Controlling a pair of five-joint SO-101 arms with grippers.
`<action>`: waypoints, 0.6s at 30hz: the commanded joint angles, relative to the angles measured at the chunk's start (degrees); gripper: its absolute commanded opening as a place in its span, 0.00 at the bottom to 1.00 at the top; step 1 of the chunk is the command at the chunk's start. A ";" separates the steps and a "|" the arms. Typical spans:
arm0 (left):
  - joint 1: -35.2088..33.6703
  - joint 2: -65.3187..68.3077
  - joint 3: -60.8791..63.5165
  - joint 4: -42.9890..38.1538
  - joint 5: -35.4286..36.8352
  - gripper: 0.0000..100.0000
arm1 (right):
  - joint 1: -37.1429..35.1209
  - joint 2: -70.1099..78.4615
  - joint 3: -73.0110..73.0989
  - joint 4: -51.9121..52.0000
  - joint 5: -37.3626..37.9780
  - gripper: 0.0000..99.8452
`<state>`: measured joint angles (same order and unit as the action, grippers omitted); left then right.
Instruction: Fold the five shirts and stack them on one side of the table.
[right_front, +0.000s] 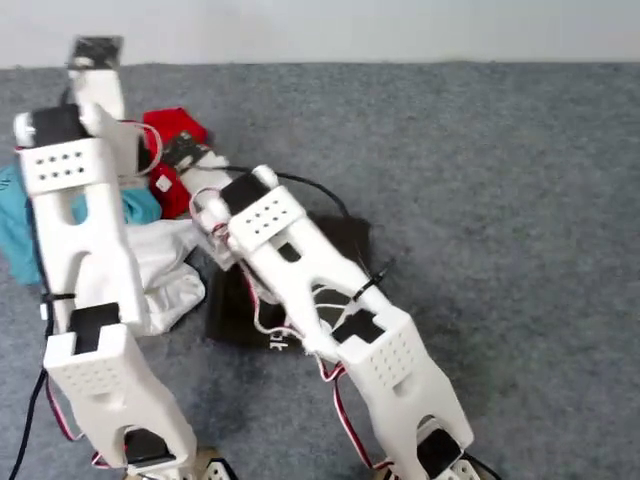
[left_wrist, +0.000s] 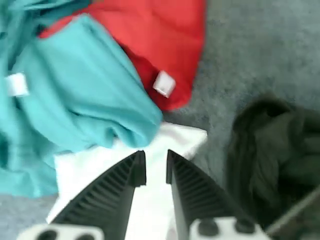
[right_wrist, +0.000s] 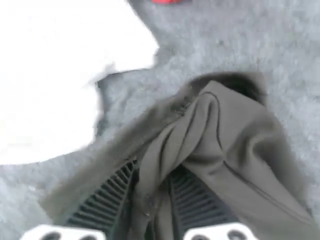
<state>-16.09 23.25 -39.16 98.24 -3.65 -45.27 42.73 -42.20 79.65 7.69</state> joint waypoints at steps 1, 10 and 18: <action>-0.79 -3.34 -4.35 1.32 0.97 0.09 | -2.95 0.48 -2.37 -2.07 0.09 0.06; -0.62 -3.34 -4.35 1.32 0.97 0.09 | -4.79 3.21 -2.37 -1.45 0.09 0.23; -3.96 -3.34 -12.53 1.23 3.08 0.09 | -4.70 -1.45 -2.46 4.44 5.45 0.26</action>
<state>-18.29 23.25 -46.11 99.21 -2.51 -49.67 46.95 -42.20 81.67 9.27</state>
